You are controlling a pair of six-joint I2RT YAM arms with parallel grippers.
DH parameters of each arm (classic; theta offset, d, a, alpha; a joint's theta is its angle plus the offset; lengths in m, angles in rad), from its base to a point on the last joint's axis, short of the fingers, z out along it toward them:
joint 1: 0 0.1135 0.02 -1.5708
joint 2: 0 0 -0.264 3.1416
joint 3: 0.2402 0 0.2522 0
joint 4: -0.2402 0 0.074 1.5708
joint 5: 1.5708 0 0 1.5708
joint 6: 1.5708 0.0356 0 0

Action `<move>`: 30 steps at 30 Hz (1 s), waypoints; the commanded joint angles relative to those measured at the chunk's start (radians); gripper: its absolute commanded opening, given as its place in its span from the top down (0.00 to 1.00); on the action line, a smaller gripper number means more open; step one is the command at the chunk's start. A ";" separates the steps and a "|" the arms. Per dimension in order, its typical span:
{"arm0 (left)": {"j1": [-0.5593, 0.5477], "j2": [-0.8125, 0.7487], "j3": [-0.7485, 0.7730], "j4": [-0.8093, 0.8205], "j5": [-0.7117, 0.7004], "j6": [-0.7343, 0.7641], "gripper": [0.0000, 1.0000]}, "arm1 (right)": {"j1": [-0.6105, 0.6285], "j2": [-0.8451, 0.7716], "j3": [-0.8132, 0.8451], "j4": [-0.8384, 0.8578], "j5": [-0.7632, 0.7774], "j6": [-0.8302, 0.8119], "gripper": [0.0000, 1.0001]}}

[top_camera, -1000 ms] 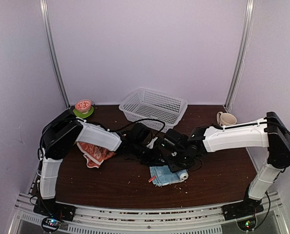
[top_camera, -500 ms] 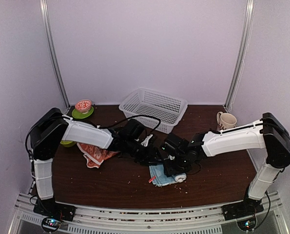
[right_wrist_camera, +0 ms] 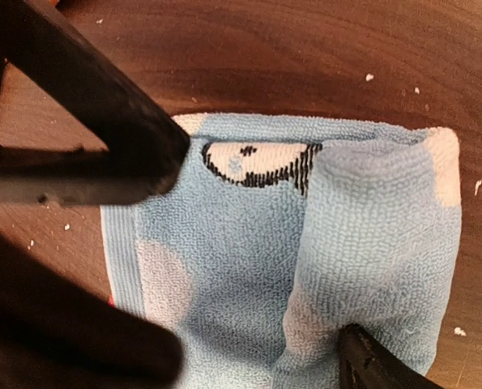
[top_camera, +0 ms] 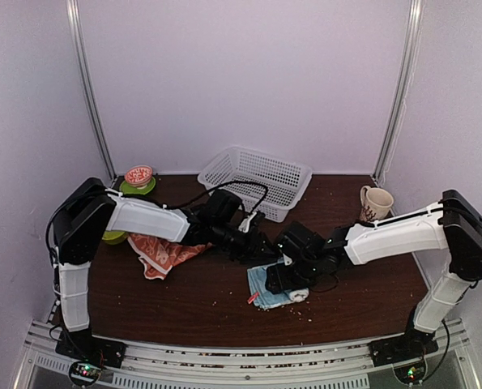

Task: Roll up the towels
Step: Roll the towel at the center of the board.

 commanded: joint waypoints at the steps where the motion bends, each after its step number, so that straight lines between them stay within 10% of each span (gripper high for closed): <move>1: 0.005 0.047 0.032 0.220 0.085 -0.089 0.56 | -0.011 0.029 -0.038 0.004 -0.028 -0.031 0.22; 12: 0.005 0.193 0.039 0.573 0.207 -0.343 0.60 | -0.012 0.032 -0.039 0.017 -0.024 -0.033 0.20; 30: 0.013 0.257 0.205 -0.181 -0.005 -0.008 0.78 | -0.012 -0.053 -0.025 -0.016 -0.030 -0.061 0.18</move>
